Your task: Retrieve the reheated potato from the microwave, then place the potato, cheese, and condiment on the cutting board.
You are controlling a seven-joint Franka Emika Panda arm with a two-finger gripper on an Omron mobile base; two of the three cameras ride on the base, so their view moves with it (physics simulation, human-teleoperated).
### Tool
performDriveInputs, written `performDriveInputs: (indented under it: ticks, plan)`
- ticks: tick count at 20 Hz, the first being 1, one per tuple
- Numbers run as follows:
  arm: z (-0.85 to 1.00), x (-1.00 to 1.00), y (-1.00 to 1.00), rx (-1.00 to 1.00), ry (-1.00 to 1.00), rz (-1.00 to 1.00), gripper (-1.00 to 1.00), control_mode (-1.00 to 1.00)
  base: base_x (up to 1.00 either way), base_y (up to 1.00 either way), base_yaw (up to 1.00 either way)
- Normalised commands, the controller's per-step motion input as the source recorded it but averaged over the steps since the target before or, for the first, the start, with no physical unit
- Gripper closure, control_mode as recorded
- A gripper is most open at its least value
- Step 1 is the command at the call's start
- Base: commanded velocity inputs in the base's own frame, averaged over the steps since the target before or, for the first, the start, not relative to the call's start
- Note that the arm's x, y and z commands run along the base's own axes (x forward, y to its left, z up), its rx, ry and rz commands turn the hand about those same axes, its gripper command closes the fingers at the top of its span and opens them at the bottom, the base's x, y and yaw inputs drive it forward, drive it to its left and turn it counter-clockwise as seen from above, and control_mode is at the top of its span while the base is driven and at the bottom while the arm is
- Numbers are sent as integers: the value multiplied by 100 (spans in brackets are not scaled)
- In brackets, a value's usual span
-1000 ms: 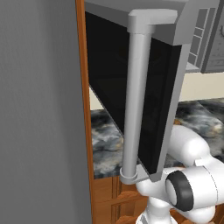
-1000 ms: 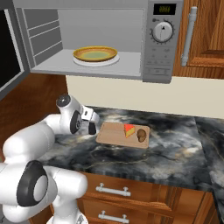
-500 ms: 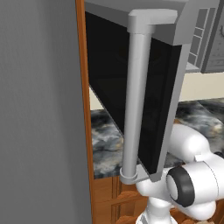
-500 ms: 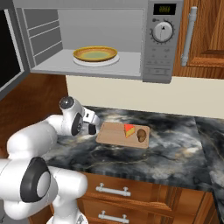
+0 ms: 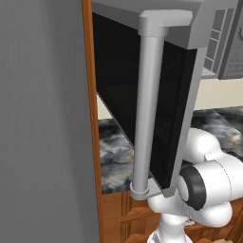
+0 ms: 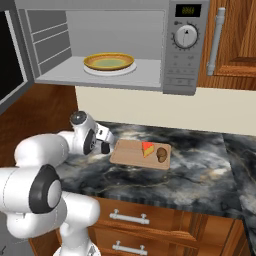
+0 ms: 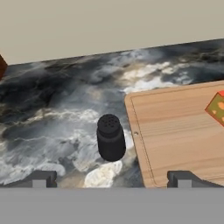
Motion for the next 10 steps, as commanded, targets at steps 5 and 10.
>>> performDriveInputs:
  ticks: [5, 10]
  plan:
    - [-8, 16, 0, 0, 5, 0, -100, -100, 0, 0, 0]
    - [-9, 13, 1, 0, 2, 0, -100, -100, 0, 0, 0]
